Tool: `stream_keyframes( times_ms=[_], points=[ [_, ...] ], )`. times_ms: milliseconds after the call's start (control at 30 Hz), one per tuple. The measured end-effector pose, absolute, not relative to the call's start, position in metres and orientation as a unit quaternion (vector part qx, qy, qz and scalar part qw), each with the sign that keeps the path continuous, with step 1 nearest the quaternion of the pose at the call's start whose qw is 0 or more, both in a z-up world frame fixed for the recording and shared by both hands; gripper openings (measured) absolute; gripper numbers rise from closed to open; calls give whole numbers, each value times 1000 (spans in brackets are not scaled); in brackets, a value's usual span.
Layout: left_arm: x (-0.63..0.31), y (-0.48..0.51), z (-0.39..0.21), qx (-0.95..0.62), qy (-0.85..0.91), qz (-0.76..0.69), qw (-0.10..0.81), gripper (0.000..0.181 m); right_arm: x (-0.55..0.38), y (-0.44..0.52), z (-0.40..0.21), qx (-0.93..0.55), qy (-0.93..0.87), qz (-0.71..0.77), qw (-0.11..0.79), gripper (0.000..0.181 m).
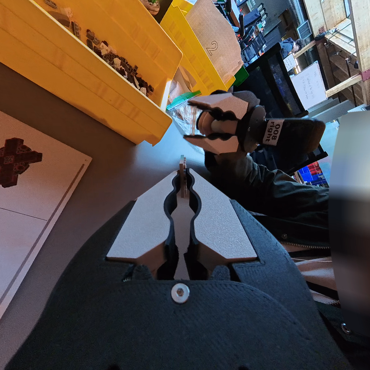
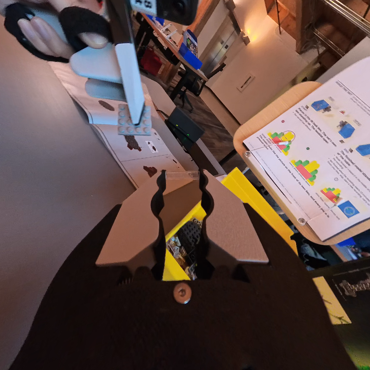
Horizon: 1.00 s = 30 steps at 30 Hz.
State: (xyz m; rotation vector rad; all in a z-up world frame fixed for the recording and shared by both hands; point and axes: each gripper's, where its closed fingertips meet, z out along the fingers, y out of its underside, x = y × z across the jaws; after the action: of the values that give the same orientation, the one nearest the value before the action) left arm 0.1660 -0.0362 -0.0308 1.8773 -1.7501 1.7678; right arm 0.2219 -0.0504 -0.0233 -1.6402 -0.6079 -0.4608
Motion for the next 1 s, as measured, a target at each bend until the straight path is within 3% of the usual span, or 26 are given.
stream_keyframes(
  times_ms=[1000],
  points=[
    [166,-42,-32,599,-569,563,18,3,266,-53,-27,-755,-160,-167,613,33]
  ],
)
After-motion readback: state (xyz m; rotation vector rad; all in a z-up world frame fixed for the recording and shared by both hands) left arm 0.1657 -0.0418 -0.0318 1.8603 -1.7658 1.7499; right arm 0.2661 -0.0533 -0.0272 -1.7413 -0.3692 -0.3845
